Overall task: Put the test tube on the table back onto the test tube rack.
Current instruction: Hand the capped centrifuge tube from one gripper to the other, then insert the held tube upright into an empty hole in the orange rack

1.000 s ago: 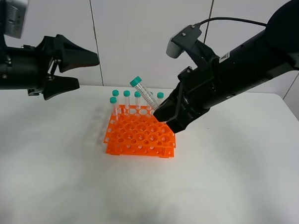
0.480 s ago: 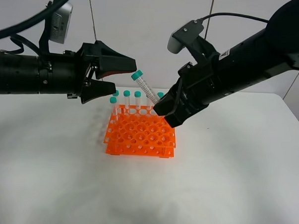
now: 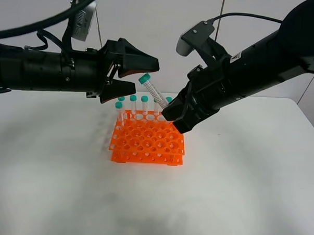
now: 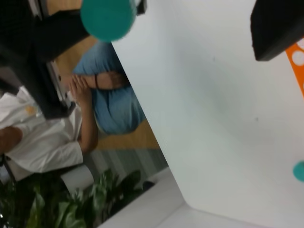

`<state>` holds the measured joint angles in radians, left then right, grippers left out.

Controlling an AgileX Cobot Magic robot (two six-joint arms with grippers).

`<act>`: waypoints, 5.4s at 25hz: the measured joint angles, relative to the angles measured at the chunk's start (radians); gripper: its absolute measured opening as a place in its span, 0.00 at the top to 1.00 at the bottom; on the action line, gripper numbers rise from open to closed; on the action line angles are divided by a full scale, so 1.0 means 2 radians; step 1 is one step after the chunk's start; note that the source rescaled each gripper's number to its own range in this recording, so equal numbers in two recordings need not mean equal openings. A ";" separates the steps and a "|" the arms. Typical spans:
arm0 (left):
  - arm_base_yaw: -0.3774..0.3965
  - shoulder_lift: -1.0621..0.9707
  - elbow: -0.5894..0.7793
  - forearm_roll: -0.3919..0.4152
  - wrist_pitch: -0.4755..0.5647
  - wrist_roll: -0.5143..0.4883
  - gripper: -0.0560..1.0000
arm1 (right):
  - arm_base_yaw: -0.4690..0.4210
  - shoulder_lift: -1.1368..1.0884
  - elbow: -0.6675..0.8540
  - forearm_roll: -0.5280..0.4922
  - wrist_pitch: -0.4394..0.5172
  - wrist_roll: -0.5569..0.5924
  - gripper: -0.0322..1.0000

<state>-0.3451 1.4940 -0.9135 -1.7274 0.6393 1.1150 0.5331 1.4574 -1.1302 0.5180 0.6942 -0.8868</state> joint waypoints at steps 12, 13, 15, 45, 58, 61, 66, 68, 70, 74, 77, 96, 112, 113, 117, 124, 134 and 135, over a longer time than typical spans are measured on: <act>-0.006 0.001 0.000 0.000 0.000 0.000 0.34 | 0.000 0.000 0.000 -0.004 -0.001 0.017 0.94; -0.006 0.001 0.000 0.000 0.000 0.000 0.35 | 0.000 0.000 0.000 -0.004 -0.001 0.018 0.94; -0.006 0.001 0.000 0.000 0.000 -0.002 0.37 | 0.000 0.000 0.000 -0.005 -0.001 0.021 0.94; -0.006 0.001 -0.026 0.027 0.006 -0.019 0.39 | 0.000 0.000 0.000 -0.008 -0.001 0.025 0.94; -0.006 0.001 -0.026 0.028 0.015 -0.021 0.61 | 0.000 0.000 0.000 -0.008 -0.001 0.029 0.94; -0.006 0.001 -0.026 0.035 0.020 -0.021 0.61 | 0.000 0.000 0.000 -0.008 -0.001 0.029 0.94; -0.006 0.001 -0.026 0.044 0.023 -0.021 0.61 | 0.000 0.000 0.000 -0.008 -0.001 0.029 0.94; -0.006 0.001 -0.026 0.043 0.023 -0.021 0.63 | 0.000 0.000 0.000 -0.008 -0.001 0.029 0.94; -0.006 0.001 -0.026 0.043 0.022 -0.021 0.74 | 0.000 0.000 0.000 -0.008 -0.001 0.029 0.94; -0.006 0.003 -0.026 0.043 0.013 -0.021 0.95 | 0.000 0.000 0.000 -0.008 -0.002 0.030 0.94; -0.006 0.004 -0.026 0.043 0.013 -0.021 0.95 | 0.000 0.000 0.000 -0.009 -0.002 0.030 0.94; -0.006 0.004 -0.026 0.042 -0.029 -0.021 0.95 | -0.020 0.000 -0.148 -0.228 0.142 0.333 0.00; -0.006 0.004 -0.026 0.042 -0.030 -0.021 0.95 | -0.251 0.000 -0.154 -0.285 0.240 0.405 0.00; -0.006 0.004 -0.026 0.042 -0.030 -0.021 0.95 | -0.252 0.000 -0.154 -0.284 0.249 0.404 0.00; -0.006 0.004 -0.026 0.041 -0.029 -0.021 0.95 | -0.252 -0.002 -0.154 -0.282 0.261 0.403 0.00; -0.006 0.004 -0.026 0.041 -0.026 -0.021 0.95 | -0.252 -0.067 -0.126 -0.282 0.260 0.418 0.00; -0.006 0.004 -0.026 0.041 -0.026 -0.021 0.95 | -0.252 -0.380 0.141 -0.250 0.242 0.432 0.00; -0.006 0.004 -0.026 0.041 -0.026 -0.021 0.95 | -0.252 -0.420 0.170 -0.250 0.229 0.432 0.00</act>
<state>-0.3572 1.5029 -0.9645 -1.6461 0.5877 1.0737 0.0299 0.6167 -0.7895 0.0185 1.1521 -0.0222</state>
